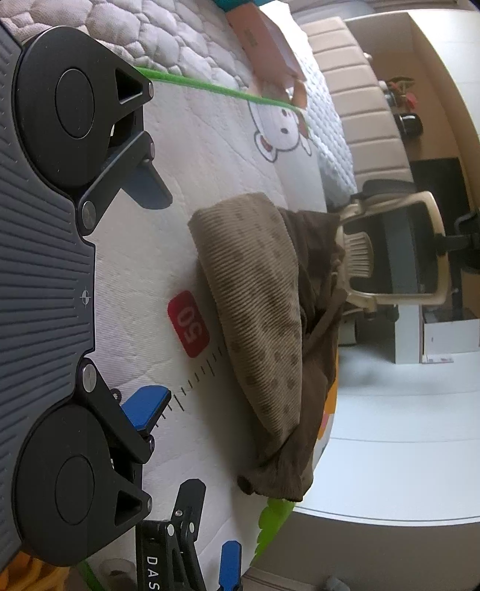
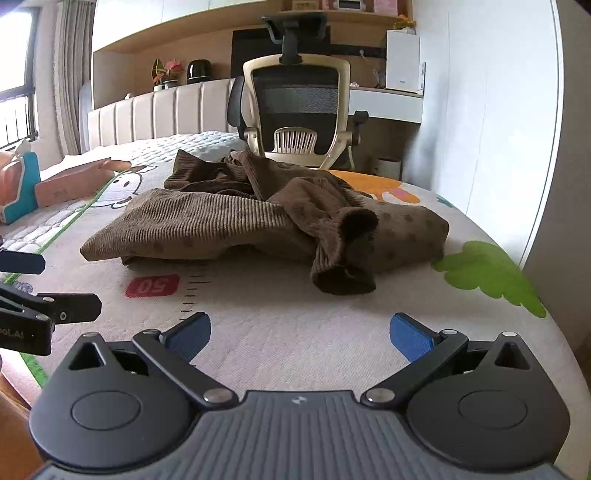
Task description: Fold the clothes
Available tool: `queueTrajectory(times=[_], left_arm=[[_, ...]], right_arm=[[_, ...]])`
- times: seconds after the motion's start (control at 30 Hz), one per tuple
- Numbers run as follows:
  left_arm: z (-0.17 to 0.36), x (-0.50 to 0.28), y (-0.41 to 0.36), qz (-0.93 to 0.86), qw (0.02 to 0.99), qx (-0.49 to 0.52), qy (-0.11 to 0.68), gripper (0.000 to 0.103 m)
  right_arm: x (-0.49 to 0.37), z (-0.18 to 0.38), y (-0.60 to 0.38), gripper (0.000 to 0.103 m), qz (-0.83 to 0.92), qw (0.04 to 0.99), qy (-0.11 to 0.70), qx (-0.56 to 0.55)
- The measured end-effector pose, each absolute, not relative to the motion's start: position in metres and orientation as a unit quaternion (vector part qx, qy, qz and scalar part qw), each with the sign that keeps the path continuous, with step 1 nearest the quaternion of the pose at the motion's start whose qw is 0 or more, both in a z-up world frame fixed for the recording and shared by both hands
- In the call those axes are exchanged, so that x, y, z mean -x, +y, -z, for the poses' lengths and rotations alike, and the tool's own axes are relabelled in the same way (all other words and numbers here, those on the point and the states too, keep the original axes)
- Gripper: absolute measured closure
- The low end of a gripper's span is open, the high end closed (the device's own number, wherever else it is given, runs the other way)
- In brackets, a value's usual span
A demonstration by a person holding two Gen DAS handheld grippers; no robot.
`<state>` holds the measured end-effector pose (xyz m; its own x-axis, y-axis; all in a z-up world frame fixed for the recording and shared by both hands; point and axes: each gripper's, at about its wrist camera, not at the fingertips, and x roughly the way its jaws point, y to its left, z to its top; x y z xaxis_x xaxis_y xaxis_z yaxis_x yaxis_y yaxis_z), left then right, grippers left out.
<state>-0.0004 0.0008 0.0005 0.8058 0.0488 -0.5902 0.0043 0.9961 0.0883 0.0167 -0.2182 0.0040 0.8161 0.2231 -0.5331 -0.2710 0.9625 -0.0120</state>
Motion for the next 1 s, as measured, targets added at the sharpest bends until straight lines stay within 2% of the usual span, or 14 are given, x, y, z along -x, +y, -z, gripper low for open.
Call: queueTrajectory(times=[1.0], left_arm=[[-0.004,0.0,0.015,-0.016,0.944,-0.021,0.33,0.0]], right_arm=[[-0.022,-0.001,-0.205,0.0,-0.142,0.946,0.286,0.053]])
